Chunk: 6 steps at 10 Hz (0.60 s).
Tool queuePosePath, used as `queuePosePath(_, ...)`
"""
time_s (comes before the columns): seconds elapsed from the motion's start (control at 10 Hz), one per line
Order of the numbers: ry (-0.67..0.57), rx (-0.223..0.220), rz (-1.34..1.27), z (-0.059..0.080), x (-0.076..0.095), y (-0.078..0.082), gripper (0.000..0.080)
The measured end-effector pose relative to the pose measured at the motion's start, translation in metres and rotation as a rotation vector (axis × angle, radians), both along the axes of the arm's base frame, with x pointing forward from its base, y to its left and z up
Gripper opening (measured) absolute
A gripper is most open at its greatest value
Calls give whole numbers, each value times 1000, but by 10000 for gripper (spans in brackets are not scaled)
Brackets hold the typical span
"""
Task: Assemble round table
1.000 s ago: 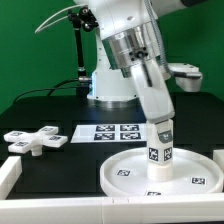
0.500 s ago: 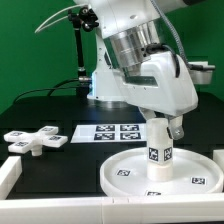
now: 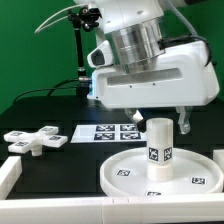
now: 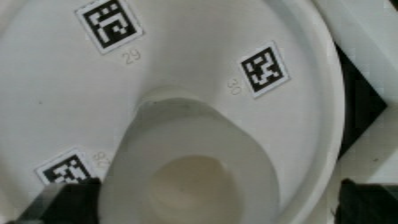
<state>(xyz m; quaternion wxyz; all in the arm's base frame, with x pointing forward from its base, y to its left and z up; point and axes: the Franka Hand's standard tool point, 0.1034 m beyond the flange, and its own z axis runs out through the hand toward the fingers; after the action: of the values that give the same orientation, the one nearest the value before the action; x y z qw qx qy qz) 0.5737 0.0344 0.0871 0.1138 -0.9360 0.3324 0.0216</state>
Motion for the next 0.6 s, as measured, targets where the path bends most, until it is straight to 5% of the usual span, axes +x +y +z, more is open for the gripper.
queuePosePath(0.5,-69,-17,309,-1,0,-2,649)
queuePosePath(0.6,-79,-51,416,-1,0,0,649)
